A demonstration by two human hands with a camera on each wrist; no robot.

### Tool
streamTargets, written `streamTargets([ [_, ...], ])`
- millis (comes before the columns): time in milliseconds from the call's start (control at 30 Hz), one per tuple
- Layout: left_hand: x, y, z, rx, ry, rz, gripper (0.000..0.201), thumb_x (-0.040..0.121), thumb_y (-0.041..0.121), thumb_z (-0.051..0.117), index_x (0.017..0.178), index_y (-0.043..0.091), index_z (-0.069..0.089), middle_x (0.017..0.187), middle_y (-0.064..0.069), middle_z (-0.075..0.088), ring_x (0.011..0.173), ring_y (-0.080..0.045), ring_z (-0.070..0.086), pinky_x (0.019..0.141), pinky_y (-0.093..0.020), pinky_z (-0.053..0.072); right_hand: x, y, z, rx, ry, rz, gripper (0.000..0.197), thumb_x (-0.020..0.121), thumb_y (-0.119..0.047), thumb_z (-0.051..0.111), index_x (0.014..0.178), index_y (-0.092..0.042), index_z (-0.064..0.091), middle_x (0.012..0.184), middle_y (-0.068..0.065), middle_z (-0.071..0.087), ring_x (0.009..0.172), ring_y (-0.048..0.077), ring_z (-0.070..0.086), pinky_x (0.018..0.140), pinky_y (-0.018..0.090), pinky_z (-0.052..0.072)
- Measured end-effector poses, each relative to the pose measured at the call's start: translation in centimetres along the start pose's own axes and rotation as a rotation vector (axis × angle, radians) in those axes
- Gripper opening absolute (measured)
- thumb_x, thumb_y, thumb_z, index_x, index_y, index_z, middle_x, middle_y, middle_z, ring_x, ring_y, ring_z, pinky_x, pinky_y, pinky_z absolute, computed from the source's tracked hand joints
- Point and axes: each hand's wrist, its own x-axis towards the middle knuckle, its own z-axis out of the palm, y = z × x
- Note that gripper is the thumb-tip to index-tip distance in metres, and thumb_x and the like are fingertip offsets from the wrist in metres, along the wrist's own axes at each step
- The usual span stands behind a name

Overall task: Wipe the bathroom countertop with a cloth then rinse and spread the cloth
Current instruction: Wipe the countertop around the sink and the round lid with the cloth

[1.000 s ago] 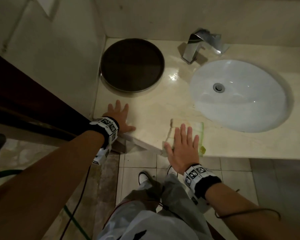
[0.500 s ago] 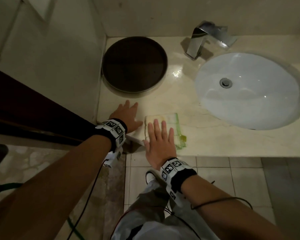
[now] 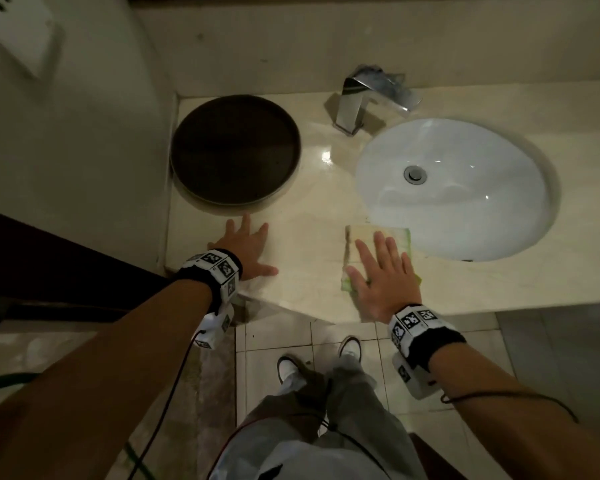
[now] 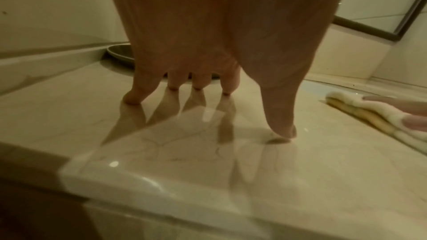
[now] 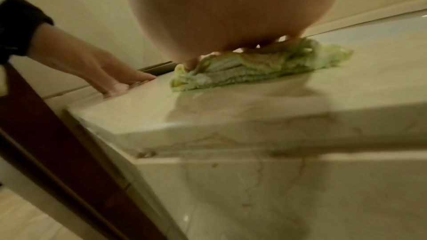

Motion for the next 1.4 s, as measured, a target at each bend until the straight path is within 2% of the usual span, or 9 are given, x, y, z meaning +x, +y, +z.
streamTargets([
  [200,0.2,-0.4,0.0,0.039,-0.016,0.016,0.109,0.076,0.062,0.066,0.151,0.035,-0.01,0.158,-0.003,-0.023,0.146,-0.037,-0.013,0.111,-0.063,0.023,0.4,-2.8,0.8,0.039,0.004,0.039,0.059,0.097,-0.056,0.002,0.151,-0.035,-0.013,0.157,0.004,-0.027,0.145,0.027,-0.024,0.119,0.05,-0.009],
  [400,0.7,-0.8,0.5,0.029,-0.004,0.02,0.111,0.074,0.065,0.066,0.15,0.037,-0.01,0.158,-0.001,-0.023,0.146,-0.036,-0.013,0.11,-0.064,0.024,-1.4,-8.6,2.2,-0.044,-0.036,-0.253,0.058,0.1,-0.05,0.008,0.152,-0.033,-0.011,0.158,0.006,-0.023,0.144,0.03,-0.026,0.118,0.054,-0.007],
  [467,0.8,-0.8,0.6,0.028,0.005,0.021,0.111,0.074,0.066,0.066,0.15,0.038,-0.01,0.158,-0.001,-0.023,0.146,-0.036,-0.012,0.11,-0.064,0.024,-2.1,-9.7,3.1,-0.084,-0.028,-0.298,0.058,0.101,-0.049,0.009,0.152,-0.031,-0.01,0.158,0.006,-0.023,0.144,0.031,-0.025,0.118,0.055,-0.006],
  [667,0.7,-1.1,0.8,0.0,0.02,0.033,0.109,0.074,0.066,0.066,0.15,0.04,-0.008,0.158,0.001,-0.023,0.146,-0.034,-0.013,0.11,-0.063,0.024,-1.5,-8.5,2.9,-0.076,-0.038,-0.35,0.058,0.1,-0.054,0.009,0.153,-0.034,-0.006,0.159,0.001,-0.019,0.145,0.025,-0.024,0.119,0.048,-0.009],
  [767,0.7,-1.1,0.8,-0.002,0.028,0.038,0.108,0.074,0.065,0.065,0.15,0.04,-0.008,0.158,0.001,-0.023,0.146,-0.034,-0.012,0.111,-0.062,0.023,-0.9,-7.9,2.3,-0.107,-0.065,-0.375,0.058,0.1,-0.056,0.008,0.152,-0.037,-0.009,0.159,-0.001,-0.022,0.145,0.022,-0.025,0.119,0.047,-0.009],
  [967,0.8,-1.3,0.7,-0.022,0.03,0.037,0.108,0.074,0.064,0.067,0.15,0.042,-0.006,0.159,0.002,-0.021,0.147,-0.032,-0.012,0.111,-0.062,0.024,3.8,-6.5,-0.8,-0.12,-0.079,-0.268,0.058,0.096,-0.06,0.0,0.15,-0.041,-0.014,0.156,-0.004,-0.027,0.144,0.02,-0.026,0.117,0.044,-0.012],
  [1133,0.9,-1.2,0.7,-0.016,0.036,0.029,0.108,0.073,0.064,0.068,0.15,0.042,-0.005,0.159,0.002,-0.02,0.147,-0.032,-0.011,0.111,-0.06,0.025,9.0,-5.6,-3.6,-0.069,-0.085,-0.109,0.059,0.099,-0.055,0.008,0.153,-0.037,-0.008,0.16,-0.001,-0.019,0.147,0.023,-0.018,0.119,0.047,-0.008],
  [1300,0.7,-1.1,0.6,0.004,0.067,0.022,0.106,0.074,0.064,0.068,0.15,0.041,-0.003,0.16,0.001,-0.018,0.147,-0.032,-0.009,0.11,-0.06,0.027,8.5,-6.8,-3.0,-0.095,-0.085,-0.101,0.061,0.1,-0.052,0.008,0.152,-0.03,-0.014,0.159,0.007,-0.023,0.146,0.03,-0.02,0.118,0.05,-0.008],
  [1400,0.5,-1.1,0.6,-0.005,0.071,0.027,0.105,0.074,0.064,0.068,0.15,0.042,-0.001,0.16,0.002,-0.017,0.147,-0.032,-0.008,0.11,-0.059,0.027,6.4,-7.7,-2.3,-0.114,-0.11,-0.153,0.061,0.099,-0.052,0.007,0.151,-0.031,-0.017,0.158,0.007,-0.026,0.144,0.03,-0.024,0.118,0.05,-0.01],
])
